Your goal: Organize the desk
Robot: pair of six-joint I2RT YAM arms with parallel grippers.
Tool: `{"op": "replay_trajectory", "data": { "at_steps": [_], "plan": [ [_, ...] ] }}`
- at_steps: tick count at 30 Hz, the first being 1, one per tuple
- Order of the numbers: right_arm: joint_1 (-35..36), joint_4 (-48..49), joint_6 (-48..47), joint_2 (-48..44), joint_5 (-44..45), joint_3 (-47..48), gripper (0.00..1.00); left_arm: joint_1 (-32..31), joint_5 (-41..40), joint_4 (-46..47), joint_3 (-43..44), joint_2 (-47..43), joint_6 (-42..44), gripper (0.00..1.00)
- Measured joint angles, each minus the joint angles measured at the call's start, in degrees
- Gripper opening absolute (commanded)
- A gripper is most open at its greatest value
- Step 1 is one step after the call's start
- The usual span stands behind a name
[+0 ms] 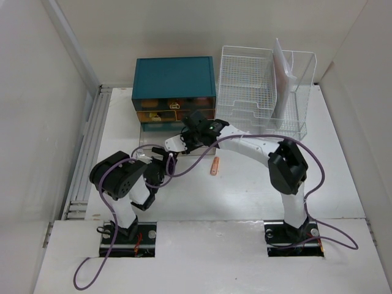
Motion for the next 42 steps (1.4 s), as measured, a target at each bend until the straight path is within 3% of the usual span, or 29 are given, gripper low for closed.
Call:
{"op": "replay_trajectory", "data": {
  "at_steps": [1, 7, 11, 14, 18, 24, 29, 39, 42],
  "plan": [
    [-0.20, 0.55, 0.63, 0.68, 0.63, 0.07, 0.46, 0.02, 0.24, 0.22, 0.00, -0.13, 0.07, 0.99],
    [-0.98, 3.87, 3.96, 2.05, 3.34, 0.22, 0.66, 0.15, 0.87, -1.01, -0.02, -1.44, 0.17, 1.00],
    [-0.96, 5.55, 5.60, 1.22, 3.48, 0.22, 0.65, 0.15, 1.33, -3.43, -0.50, -3.89, 0.63, 1.00],
    [-1.03, 5.68, 6.73, -1.09, 2.56, -0.09, 0.56, 0.15, 1.68, -6.43, -1.07, -6.73, 1.60, 1.00],
    [-2.27, 3.48, 4.26, -7.32, -4.20, -1.25, 0.55, 0.15, 1.97, -11.78, -1.97, -12.61, 3.82, 1.00],
    [-6.60, -8.61, -10.43, -17.53, -16.00, -6.05, 0.55, -0.52, 1.90, -20.33, -2.51, -37.42, 10.36, 1.00],
    [-7.30, -14.80, -18.10, -15.32, -16.81, -12.37, 0.55, -1.38, -1.11, -37.46, 2.67, -56.54, 17.90, 1.00],
    [-5.01, -16.13, -22.95, -10.12, -14.75, -18.21, 0.55, 0.15, -2.62, -61.64, 7.98, -60.92, 27.65, 1.00],
    [-4.28, -15.96, -24.02, -10.10, -13.75, -19.23, 0.55, 0.15, -2.54, -64.59, 9.16, -61.07, 29.57, 1.00]
  ]
}}
